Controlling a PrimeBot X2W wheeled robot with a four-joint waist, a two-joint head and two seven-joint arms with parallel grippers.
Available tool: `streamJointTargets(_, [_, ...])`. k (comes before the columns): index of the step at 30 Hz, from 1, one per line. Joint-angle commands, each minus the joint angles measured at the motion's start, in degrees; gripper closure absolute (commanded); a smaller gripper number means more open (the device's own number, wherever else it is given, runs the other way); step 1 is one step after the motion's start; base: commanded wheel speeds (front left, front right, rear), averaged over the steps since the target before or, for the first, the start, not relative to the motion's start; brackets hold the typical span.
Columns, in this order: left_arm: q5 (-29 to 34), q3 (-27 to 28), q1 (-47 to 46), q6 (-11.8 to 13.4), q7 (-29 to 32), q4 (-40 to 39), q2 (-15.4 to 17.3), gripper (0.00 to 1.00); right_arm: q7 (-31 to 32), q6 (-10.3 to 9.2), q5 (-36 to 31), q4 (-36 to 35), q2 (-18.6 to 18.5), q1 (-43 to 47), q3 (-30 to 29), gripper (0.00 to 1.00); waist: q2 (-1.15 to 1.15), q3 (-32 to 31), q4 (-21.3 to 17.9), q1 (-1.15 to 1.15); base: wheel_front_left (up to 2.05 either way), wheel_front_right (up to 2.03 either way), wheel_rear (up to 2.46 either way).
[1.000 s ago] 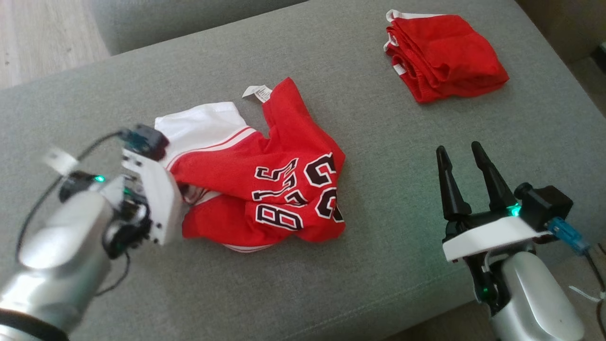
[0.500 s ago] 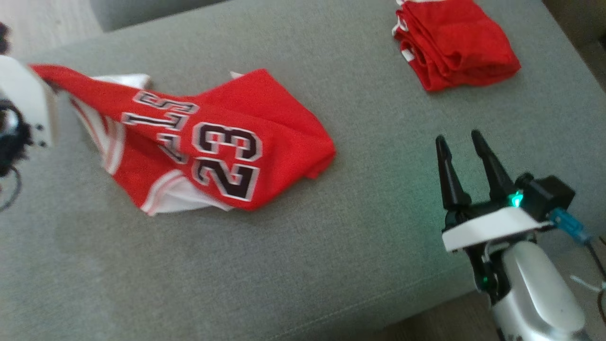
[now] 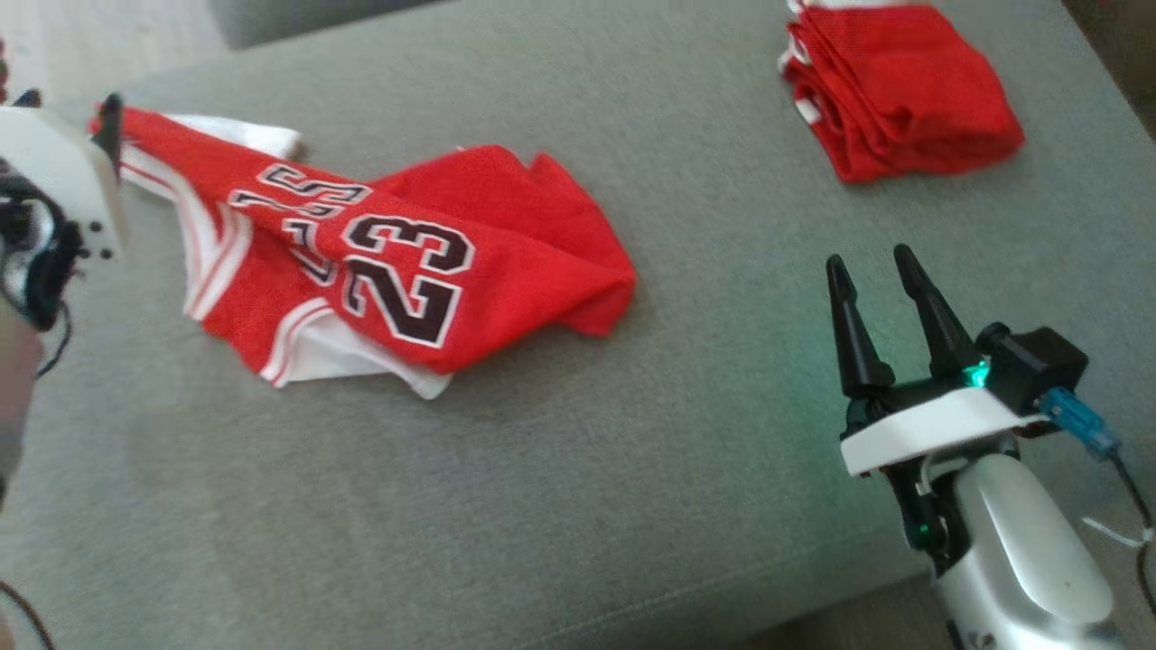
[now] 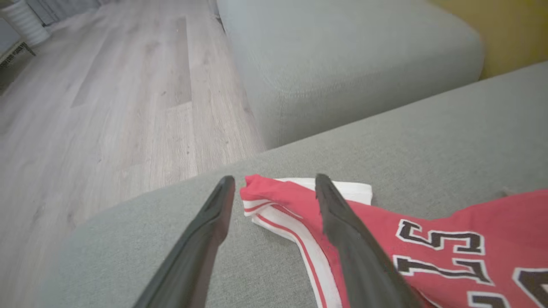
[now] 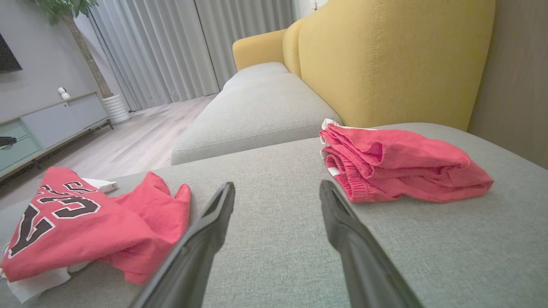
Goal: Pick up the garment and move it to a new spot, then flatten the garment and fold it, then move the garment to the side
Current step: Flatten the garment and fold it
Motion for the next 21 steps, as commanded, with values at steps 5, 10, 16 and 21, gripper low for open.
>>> streamJointTargets(5, [-1.48, 2.18, 1.31, -1.52, -6.75, -2.66, -0.60, 0.00, -0.20, -0.04, 0.25, -1.09, -0.97, 1.36, 0.08, 0.00, 0.00, -5.49, 4.80, 0.00, 0.00, 0.00, 0.00])
streamJointTargets(10, [-4.46, 3.77, 9.40, -0.56, -12.88, -8.34, -3.26, 0.00, 0.42, -0.04, 0.13, -1.59, -1.13, 3.21, -0.56, 0.00, 0.00, -7.79, 6.39, 0.00, 0.00, 0.00, 0.00])
streamJointTargets(16, [-6.28, 1.91, 22.06, 3.85, -11.56, -20.15, -6.54, 0.00, 1.22, -0.04, -0.02, -3.13, -1.21, 4.39, -0.97, 0.00, 0.00, -7.80, 6.75, 0.00, 0.00, 0.00, 0.00])
streamJointTargets(21, [-6.45, -2.25, 28.04, 5.73, -5.40, -28.94, -8.35, 0.00, 1.76, -0.04, 0.03, -4.40, -1.81, 4.43, -1.58, 0.00, 0.00, -6.15, 6.51, 0.00, 0.00, 0.00, 0.00])
